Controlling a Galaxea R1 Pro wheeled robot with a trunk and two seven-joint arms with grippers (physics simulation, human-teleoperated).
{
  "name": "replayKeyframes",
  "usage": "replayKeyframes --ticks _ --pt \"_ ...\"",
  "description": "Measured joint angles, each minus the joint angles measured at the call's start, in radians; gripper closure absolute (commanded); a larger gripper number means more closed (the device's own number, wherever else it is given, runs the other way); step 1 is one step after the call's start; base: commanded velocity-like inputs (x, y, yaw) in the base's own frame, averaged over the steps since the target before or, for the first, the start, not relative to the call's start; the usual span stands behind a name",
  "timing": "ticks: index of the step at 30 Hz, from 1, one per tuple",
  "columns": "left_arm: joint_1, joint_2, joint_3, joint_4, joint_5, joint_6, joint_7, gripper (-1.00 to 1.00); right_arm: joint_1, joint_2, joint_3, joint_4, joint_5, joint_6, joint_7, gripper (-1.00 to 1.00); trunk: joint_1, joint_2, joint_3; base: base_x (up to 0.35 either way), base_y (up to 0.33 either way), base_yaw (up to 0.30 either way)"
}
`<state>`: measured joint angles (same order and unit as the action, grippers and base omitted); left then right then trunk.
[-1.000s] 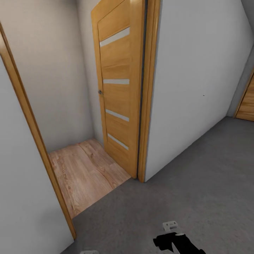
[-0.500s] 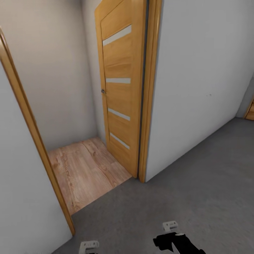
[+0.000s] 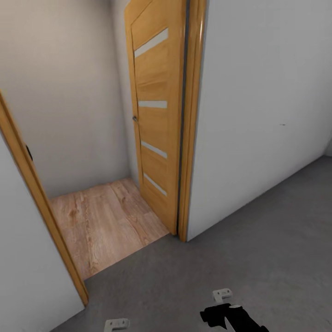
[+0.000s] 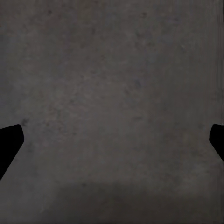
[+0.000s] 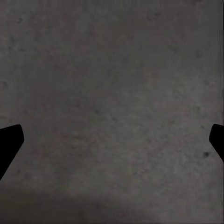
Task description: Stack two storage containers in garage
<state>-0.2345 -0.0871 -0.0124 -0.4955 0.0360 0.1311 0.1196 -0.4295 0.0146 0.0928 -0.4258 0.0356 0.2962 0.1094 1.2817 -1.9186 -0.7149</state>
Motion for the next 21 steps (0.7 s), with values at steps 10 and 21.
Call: replayKeyframes --ticks 10,21 --pt "0.0 -0.006 0.001 0.0 0.003 -0.006 0.001 -1.0 0.0 0.001 0.001 0.002 0.0 0.002 -0.003 -1.0 0.0 0.0 -0.008 0.118 -0.194 0.235" --pt "0.0 -0.017 0.001 0.001 0.001 -0.058 0.001 -1.0 0.0 0.002 0.002 0.002 0.0 0.0 -0.003 -1.0 0.0 0.0 -0.019 0.08 -0.145 0.235"
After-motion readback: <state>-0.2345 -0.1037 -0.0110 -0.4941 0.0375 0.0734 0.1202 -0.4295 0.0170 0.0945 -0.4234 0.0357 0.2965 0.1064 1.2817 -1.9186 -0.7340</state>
